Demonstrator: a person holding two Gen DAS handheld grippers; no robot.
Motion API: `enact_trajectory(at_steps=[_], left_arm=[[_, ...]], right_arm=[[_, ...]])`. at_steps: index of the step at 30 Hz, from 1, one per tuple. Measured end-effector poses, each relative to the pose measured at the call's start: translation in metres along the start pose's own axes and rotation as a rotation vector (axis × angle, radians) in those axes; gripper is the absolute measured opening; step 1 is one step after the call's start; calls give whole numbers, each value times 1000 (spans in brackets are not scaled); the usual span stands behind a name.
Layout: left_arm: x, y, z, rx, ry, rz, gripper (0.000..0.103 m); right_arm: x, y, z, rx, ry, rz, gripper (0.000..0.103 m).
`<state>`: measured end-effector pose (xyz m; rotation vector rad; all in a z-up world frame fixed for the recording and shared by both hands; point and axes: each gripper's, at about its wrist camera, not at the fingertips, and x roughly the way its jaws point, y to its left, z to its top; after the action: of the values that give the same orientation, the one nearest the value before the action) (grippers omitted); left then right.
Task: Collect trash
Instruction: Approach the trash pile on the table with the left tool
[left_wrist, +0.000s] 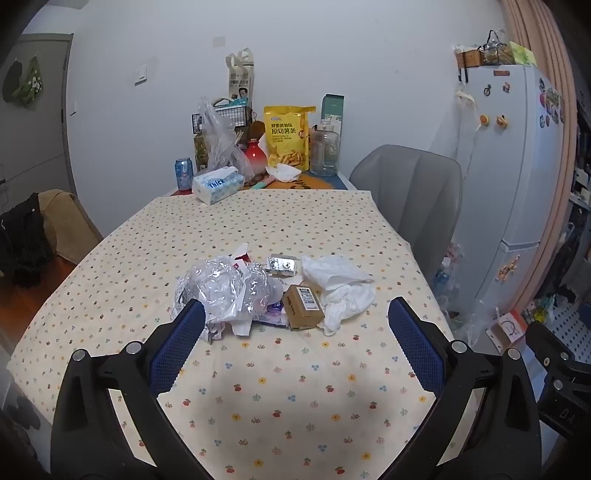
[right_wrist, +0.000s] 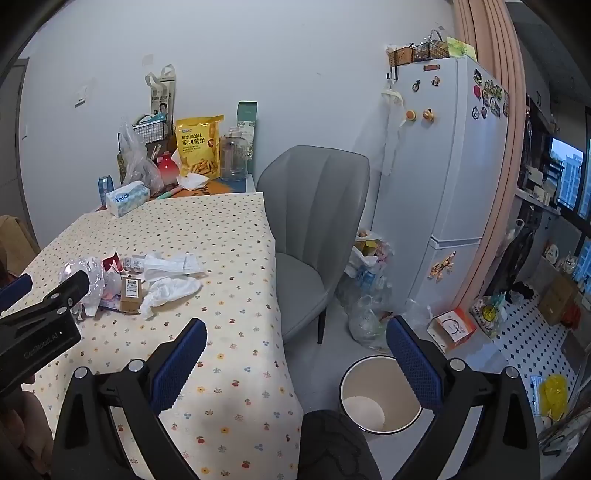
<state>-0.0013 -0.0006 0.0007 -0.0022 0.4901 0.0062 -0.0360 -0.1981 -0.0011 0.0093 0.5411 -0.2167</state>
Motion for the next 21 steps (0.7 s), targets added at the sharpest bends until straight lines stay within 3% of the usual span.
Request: enact_trajectory(at_steps=[9, 10, 21], left_arm=[[-11, 0, -4, 14, -32, 12, 99], [-4, -4, 0, 9, 7, 6, 99], [-7, 2, 2, -1, -2, 18, 99]], right_arm=[[-1, -4, 1, 2, 14, 4, 95], [3, -3, 2, 2, 14, 3, 95], [-5, -6, 0, 10, -6, 7, 95]])
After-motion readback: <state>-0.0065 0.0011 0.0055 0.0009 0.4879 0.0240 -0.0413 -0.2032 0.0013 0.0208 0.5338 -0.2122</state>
